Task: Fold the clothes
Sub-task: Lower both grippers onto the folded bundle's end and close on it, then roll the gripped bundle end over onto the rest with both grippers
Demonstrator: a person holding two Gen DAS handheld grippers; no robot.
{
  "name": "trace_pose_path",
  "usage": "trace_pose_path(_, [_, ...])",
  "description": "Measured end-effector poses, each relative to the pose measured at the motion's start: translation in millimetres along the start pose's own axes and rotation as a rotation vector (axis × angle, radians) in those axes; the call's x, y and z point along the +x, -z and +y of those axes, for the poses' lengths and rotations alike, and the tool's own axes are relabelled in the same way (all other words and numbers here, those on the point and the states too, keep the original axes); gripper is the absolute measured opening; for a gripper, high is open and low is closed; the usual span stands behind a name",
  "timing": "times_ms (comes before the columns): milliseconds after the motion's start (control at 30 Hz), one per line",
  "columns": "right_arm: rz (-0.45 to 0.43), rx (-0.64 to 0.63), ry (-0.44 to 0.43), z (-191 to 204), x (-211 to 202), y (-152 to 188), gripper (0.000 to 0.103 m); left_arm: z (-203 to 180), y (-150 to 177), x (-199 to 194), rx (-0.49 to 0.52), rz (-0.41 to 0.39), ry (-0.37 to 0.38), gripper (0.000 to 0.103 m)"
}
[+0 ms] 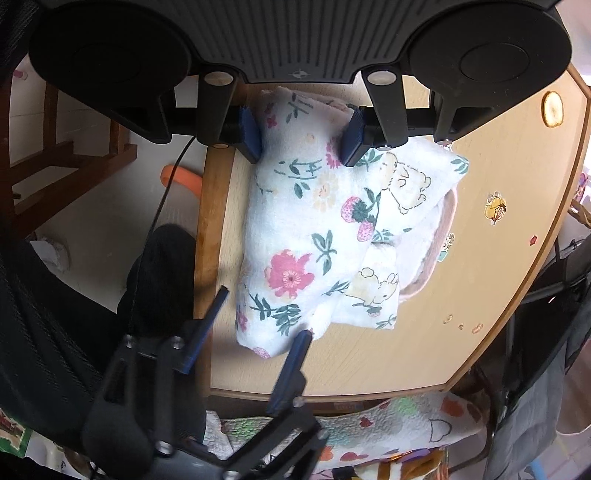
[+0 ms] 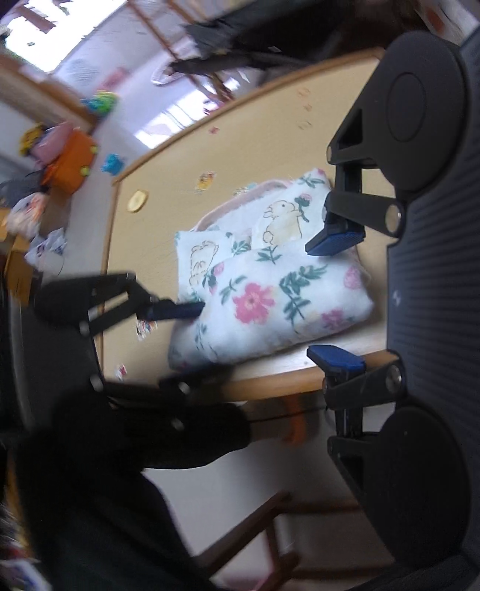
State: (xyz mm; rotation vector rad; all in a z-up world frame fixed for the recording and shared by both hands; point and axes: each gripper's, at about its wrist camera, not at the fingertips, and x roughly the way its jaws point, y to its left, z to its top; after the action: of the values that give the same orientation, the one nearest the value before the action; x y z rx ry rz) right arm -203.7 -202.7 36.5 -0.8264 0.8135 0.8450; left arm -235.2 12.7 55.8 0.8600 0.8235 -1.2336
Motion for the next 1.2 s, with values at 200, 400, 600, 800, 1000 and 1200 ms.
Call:
trace_pose_path(200, [0.069,-0.103,0.101,13.7,27.3,-3.3,0.048,0.1,4.1,0.0,0.008,-0.002,-0.009,0.048])
trace_pose_path(400, [0.094,-0.013,0.055,-1.4,32.5,-10.3,0.024,14.6,0.1,7.0,-0.017,-0.04,-0.013,0.041])
trace_pose_path(600, [0.095,0.137,-0.069,-24.5,22.0,-12.3,0.019,26.8,-7.5,3.7,-0.068,-0.028,0.079,0.025])
trace_pose_path(800, [0.121,0.242,-0.248,-37.3,13.8,-11.6,0.019,42.8,-15.9,6.5,-0.145,-0.005,0.254,0.025])
trace_pose_path(1000, [0.173,0.392,-0.445,-64.8,26.6,-10.2,0.019,65.9,-13.3,19.1,-0.255,0.043,0.41,0.025])
trace_pose_path(1200, [0.228,0.476,-0.581,-90.4,43.6,-11.3,0.02,91.1,-13.7,31.3,-0.299,0.062,0.486,0.026])
